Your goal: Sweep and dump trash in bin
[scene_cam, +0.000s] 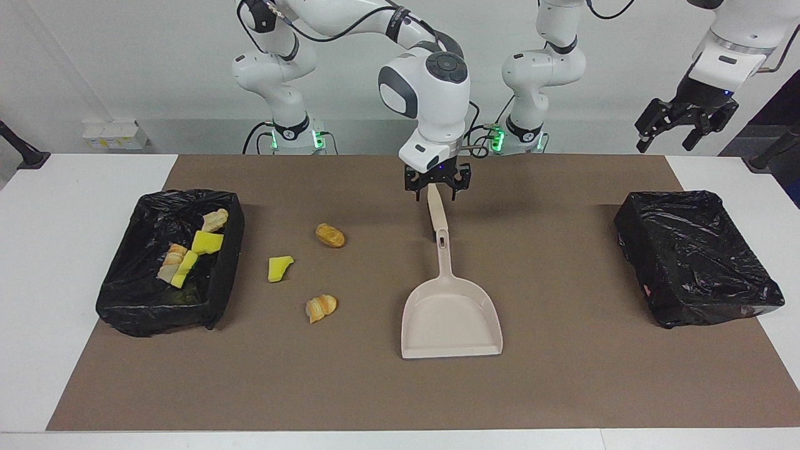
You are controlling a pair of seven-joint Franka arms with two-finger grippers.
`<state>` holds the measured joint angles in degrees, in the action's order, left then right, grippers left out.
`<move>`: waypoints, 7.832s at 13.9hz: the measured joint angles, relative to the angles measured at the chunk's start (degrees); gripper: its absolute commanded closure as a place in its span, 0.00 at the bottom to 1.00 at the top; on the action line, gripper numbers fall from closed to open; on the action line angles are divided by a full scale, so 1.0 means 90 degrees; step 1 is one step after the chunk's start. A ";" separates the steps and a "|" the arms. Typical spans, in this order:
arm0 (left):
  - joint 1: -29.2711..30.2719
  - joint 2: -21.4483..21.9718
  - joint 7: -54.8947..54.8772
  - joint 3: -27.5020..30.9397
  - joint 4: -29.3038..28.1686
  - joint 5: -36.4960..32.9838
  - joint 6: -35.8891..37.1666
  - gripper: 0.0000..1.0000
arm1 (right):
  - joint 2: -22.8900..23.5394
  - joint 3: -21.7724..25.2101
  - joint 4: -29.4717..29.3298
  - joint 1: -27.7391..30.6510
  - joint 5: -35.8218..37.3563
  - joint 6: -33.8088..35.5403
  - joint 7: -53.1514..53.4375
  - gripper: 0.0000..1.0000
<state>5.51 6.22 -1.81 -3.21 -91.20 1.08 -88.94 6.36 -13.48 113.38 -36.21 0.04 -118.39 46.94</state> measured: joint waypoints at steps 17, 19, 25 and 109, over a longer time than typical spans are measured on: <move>-0.0571 0.0004 0.0170 -0.0220 -0.0023 0.0010 0.0033 0.00 | -0.0083 0.0003 0.1541 -0.0691 -0.0086 -0.1262 0.0006 0.31; -0.0857 0.0015 0.0265 -0.0258 -0.0156 0.0010 -0.0207 0.00 | -0.0084 0.0003 0.1534 -0.0691 -0.0162 -0.1365 0.0006 0.46; -0.1682 -0.0583 0.1228 -0.0285 -0.0611 0.0015 -0.1680 0.00 | -0.0083 0.0003 0.1519 -0.0692 -0.0181 -0.1391 0.0007 1.00; -0.3393 -0.1385 -0.4678 -0.0170 -0.3083 -0.0554 -0.3659 1.00 | 0.0634 0.0022 0.0396 0.2834 0.0652 -0.0295 -0.2542 1.00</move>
<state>-25.03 -6.24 -43.91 -4.74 -118.95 -3.91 -121.86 12.06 -13.29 116.94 -10.70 5.90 -121.05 24.05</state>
